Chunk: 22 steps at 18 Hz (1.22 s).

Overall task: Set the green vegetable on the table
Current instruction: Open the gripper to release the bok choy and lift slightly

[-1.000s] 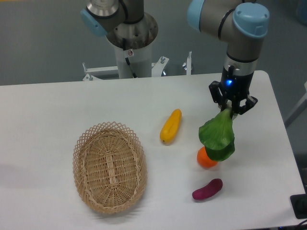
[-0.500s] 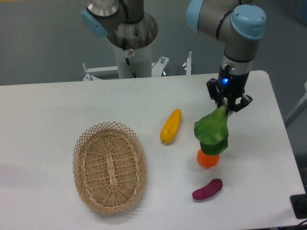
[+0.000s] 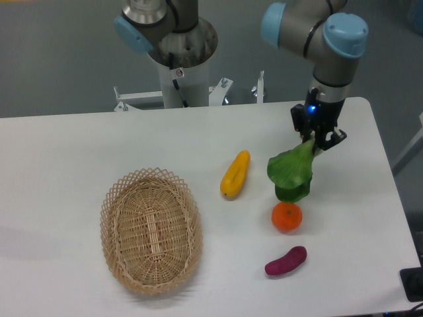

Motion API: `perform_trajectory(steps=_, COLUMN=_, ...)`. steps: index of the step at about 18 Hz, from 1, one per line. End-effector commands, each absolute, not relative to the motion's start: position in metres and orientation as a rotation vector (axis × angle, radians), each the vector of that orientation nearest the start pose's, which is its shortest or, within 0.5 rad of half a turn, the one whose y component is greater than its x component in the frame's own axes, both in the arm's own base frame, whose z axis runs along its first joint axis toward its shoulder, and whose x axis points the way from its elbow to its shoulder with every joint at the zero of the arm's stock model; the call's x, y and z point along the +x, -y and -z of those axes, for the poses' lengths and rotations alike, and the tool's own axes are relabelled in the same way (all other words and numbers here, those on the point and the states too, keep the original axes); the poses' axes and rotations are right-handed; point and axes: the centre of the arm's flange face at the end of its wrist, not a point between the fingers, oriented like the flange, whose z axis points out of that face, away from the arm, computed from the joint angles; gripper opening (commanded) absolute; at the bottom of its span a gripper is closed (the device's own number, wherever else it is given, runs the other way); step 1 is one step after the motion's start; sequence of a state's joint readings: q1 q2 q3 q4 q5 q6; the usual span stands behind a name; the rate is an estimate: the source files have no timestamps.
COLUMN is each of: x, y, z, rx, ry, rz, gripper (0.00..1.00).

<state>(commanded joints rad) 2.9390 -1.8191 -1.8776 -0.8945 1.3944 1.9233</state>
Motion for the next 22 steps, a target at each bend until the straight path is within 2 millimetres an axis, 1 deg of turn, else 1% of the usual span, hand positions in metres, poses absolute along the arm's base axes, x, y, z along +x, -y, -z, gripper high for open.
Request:
perform_trajectory(steps=1, x=-0.511, y=-0.256, z=-0.273, rx=-2.847, ry=-0.846, rz=-0.193, gripper=0.35)
perform_trajectory(steps=5, x=-0.52, y=-0.252, z=-0.249, rx=-2.845, ry=-0.856, rz=-0.178, gripper=0.35)
perform_trajectory(steps=7, x=-0.521, y=-0.252, z=-0.248, rx=-2.845, ry=-0.856, rz=-0.183, gripper=0.35)
perform_trajectory(steps=9, x=-0.519, y=-0.252, z=-0.239, rx=-2.846, ry=-0.854, rz=-0.158, gripper=0.36)
perform_trajectory(steps=11, x=-0.519, y=-0.252, z=-0.239, rx=-2.846, ry=-0.854, rz=-0.156, gripper=0.36)
perform_trajectory(steps=13, x=-0.52, y=-0.251, z=-0.235, rx=-2.847, ry=-0.849, rz=-0.149, gripper=0.38)
perform_trajectory(steps=14, x=-0.521, y=-0.248, z=-0.234, rx=-2.849, ry=-0.842, rz=-0.145, gripper=0.41)
perform_trajectory(steps=15, x=-0.522, y=-0.245, z=-0.234, rx=-2.852, ry=-0.831, rz=-0.145, gripper=0.5)
perform_trajectory(steps=16, x=-0.523, y=-0.245, z=-0.233, rx=-2.856, ry=-0.818, rz=-0.142, gripper=0.64)
perform_trajectory(steps=17, x=-0.523, y=-0.245, z=-0.233, rx=-2.857, ry=-0.813, rz=-0.142, gripper=0.8)
perform_trajectory(steps=18, x=-0.523, y=-0.245, z=-0.234, rx=-2.858, ry=-0.811, rz=-0.144, gripper=0.92)
perform_trajectory(steps=19, x=-0.523, y=-0.245, z=-0.234, rx=-2.857, ry=-0.813, rz=-0.144, gripper=0.99)
perform_trajectory(steps=21, x=-0.522, y=-0.245, z=-0.237, rx=-2.862, ry=-0.794, rz=-0.151, gripper=1.0)
perform_trajectory(steps=22, x=-0.525, y=-0.247, z=-0.245, rx=-2.866, ry=-0.779, rz=-0.172, gripper=1.0)
